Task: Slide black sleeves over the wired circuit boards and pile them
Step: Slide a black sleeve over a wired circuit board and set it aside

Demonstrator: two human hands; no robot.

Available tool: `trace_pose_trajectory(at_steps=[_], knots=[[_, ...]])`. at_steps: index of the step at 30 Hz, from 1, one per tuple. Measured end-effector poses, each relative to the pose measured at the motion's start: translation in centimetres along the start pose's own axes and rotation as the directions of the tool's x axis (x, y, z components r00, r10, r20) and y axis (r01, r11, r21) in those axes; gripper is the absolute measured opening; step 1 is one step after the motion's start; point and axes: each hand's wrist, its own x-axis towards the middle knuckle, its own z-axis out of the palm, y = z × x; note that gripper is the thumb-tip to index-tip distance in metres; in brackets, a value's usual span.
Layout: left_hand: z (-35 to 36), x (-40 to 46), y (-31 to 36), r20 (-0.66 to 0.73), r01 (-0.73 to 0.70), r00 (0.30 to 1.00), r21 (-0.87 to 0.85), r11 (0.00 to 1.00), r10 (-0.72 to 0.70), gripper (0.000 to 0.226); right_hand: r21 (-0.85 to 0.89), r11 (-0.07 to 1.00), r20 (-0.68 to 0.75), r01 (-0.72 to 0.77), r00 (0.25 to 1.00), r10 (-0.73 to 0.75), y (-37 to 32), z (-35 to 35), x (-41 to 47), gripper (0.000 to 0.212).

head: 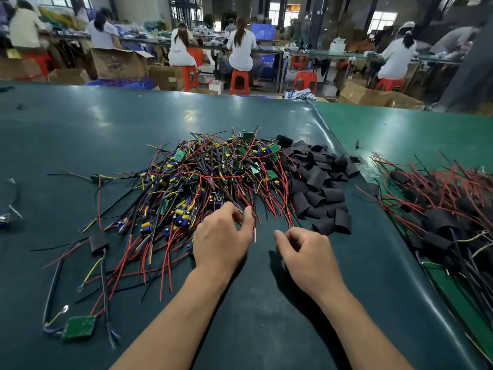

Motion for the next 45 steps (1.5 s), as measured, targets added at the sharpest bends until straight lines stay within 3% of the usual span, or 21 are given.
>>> trace_pose_trajectory(at_steps=[4, 9, 11, 14, 17, 20, 22, 26, 30, 32, 36, 39, 42, 45], knots=[[0.3, 0.4, -0.4, 0.088, 0.043, 0.995, 0.105, 0.993, -0.053, 0.03, 0.041, 0.999, -0.014, -0.004, 1.0, 0.004, -0.1, -0.1, 0.0, 0.044], [0.2, 0.5, -0.2, 0.032, 0.08, 0.996, -0.001, 0.997, -0.08, 0.029, 0.076, 0.997, -0.043, 0.0, 0.999, 0.003, -0.1, -0.2, 0.1, 0.044], [0.4, 0.7, -0.1, 0.038, 0.106, 0.993, 0.061, 0.992, -0.108, 0.036, 0.077, 0.997, -0.041, -0.002, 0.999, 0.005, -0.2, -0.2, 0.0, 0.044], [0.8, 0.6, -0.4, 0.094, 0.072, 0.991, 0.203, 0.977, -0.092, 0.031, 0.079, 0.997, -0.036, -0.017, 0.999, 0.02, -0.4, -0.3, 0.0, 0.042], [0.8, 0.7, -0.5, 0.112, 0.069, 0.989, 0.2, 0.977, -0.093, 0.026, 0.09, 0.995, -0.034, -0.032, 0.999, 0.035, -0.4, -0.5, 0.0, 0.041], [0.6, 0.7, -0.1, 0.089, 0.115, 0.988, 0.13, 0.985, -0.128, 0.035, 0.114, 0.993, -0.028, -0.025, 0.999, 0.029, -0.4, -0.5, -0.1, 0.042], [0.6, 0.8, -0.1, 0.079, 0.119, 0.988, 0.162, 0.979, -0.134, 0.04, 0.116, 0.993, -0.028, -0.028, 0.999, 0.031, -0.5, -0.5, -0.1, 0.042], [0.6, 0.7, -0.4, 0.083, 0.054, 0.994, 0.227, 0.972, -0.074, 0.028, 0.114, 0.993, -0.02, -0.026, 0.999, 0.029, -0.4, -0.4, -0.2, 0.043], [0.0, 0.8, -0.1, 0.076, 0.097, 0.992, 0.042, 0.994, -0.1, 0.018, 0.118, 0.993, -0.032, -0.019, 0.999, 0.023, -0.3, -0.4, -0.2, 0.043], [-0.6, 0.3, 0.3, 0.031, 0.044, 0.999, -0.124, 0.991, -0.04, 0.016, 0.137, 0.99, -0.039, -0.02, 0.999, 0.025, -0.2, -0.4, 0.0, 0.042], [-1.9, -1.3, 1.3, -0.028, -0.198, 0.979, -0.327, 0.924, 0.2, 0.017, 0.219, 0.975, -0.076, -0.048, 0.995, 0.066, 0.1, -0.3, 0.2, 0.035], [-2.5, -1.9, 1.2, 0.015, -0.279, 0.949, -0.426, 0.861, 0.315, 0.018, 0.214, 0.974, -0.033, -0.073, 0.996, 0.082, 0.1, -0.4, 0.5, 0.002], [-3.1, -2.6, 1.4, 0.102, -0.354, 0.88, -0.508, 0.785, 0.463, 0.01, 0.111, 0.993, 0.019, -0.029, 0.999, 0.027, 0.0, -0.4, 0.3, 0.031], [-3.3, -2.5, 0.9, 0.126, -0.42, 0.824, -0.52, 0.744, 0.553, 0.011, 0.113, 0.993, -0.084, 0.026, 0.996, -0.017, -0.3, -0.6, 0.1, 0.023]])
